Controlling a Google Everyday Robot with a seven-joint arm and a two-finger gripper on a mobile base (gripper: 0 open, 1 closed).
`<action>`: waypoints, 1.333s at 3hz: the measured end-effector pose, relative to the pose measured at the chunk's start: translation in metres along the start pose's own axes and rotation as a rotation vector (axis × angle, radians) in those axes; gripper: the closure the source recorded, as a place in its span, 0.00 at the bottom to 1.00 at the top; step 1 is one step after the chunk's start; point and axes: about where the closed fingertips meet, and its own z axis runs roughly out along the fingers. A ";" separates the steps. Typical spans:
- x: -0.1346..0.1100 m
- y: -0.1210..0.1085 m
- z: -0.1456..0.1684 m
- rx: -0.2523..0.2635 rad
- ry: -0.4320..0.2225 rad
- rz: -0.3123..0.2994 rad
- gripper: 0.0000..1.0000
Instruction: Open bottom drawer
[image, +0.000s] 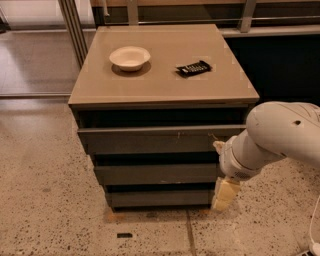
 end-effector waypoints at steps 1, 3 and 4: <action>0.022 0.016 0.059 -0.023 0.001 -0.018 0.00; 0.058 0.015 0.226 -0.088 -0.054 0.019 0.00; 0.067 0.041 0.267 -0.168 -0.068 0.053 0.00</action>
Offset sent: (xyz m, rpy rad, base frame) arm 0.0232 0.0142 -0.2948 0.0832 0.0790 0.0287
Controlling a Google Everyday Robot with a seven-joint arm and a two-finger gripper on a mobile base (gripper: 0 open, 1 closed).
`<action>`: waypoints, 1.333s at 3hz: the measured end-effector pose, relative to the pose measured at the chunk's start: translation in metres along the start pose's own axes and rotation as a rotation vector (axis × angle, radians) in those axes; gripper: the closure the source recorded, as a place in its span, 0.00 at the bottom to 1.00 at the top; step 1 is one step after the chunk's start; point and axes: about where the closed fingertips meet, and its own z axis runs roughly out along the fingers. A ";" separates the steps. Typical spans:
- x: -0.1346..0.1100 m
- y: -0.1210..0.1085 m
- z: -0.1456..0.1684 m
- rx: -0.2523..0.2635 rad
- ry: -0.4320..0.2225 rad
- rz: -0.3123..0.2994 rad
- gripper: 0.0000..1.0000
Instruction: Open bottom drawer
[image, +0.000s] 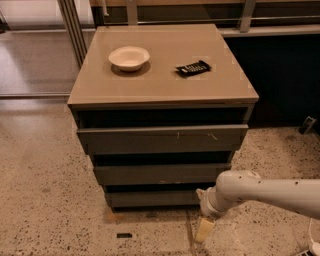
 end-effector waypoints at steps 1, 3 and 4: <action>0.000 0.000 0.000 0.000 0.000 0.000 0.00; 0.047 -0.005 0.071 0.023 -0.016 -0.024 0.00; 0.063 -0.014 0.120 0.022 -0.052 -0.026 0.00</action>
Offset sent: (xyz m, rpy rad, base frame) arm -0.0067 -0.0231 -0.0831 -0.0167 -0.0347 0.0380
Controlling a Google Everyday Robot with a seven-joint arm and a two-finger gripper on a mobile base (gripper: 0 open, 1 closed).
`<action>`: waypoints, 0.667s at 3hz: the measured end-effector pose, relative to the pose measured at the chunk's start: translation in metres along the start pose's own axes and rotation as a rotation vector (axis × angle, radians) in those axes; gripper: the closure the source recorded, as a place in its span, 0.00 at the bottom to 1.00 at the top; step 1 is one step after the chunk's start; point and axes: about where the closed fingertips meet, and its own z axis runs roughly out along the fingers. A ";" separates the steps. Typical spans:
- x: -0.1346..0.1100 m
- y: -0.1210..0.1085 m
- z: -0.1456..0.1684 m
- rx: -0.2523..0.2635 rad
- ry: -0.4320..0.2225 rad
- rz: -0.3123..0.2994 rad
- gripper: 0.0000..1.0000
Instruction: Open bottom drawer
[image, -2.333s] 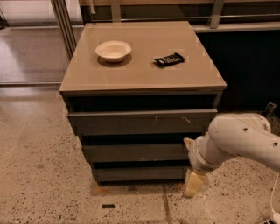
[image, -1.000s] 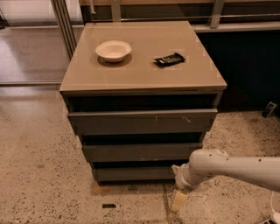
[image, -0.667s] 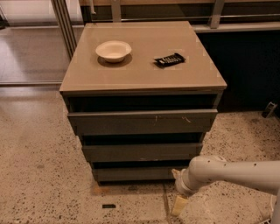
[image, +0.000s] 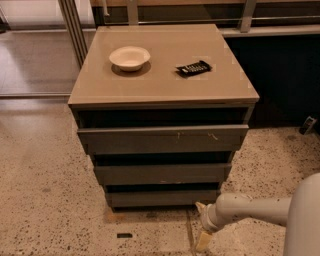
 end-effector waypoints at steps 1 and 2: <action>0.011 -0.019 0.048 0.002 -0.050 0.009 0.00; 0.011 -0.018 0.048 0.002 -0.050 0.008 0.00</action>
Offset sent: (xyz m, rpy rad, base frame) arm 0.0120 0.0056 -0.0352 0.0397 -0.0008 -0.0008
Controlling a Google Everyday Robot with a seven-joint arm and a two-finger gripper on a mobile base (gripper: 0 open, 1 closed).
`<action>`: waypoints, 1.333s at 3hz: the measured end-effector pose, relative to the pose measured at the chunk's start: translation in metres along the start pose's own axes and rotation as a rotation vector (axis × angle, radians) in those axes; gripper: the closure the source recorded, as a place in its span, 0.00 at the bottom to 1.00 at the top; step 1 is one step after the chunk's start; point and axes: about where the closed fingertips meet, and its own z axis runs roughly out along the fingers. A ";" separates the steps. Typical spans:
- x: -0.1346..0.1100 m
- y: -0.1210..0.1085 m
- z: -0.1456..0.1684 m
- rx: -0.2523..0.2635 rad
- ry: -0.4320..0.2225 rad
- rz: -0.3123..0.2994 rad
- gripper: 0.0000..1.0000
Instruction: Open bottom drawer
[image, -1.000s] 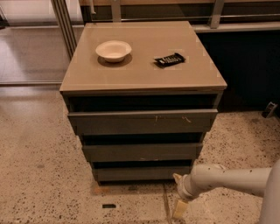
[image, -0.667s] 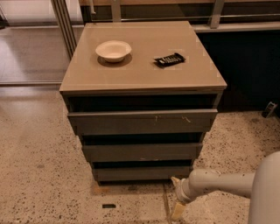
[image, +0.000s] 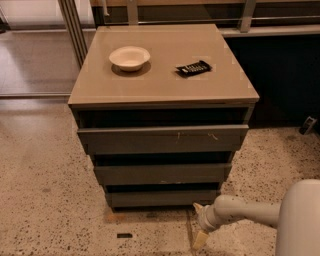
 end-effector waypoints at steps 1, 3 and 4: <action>-0.001 -0.009 0.003 0.066 -0.016 -0.044 0.00; -0.012 -0.050 0.017 0.213 -0.072 -0.147 0.00; -0.016 -0.076 0.029 0.242 -0.082 -0.162 0.00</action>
Offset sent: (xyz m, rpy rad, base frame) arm 0.0562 0.0026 0.0034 0.0245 -0.3457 0.0372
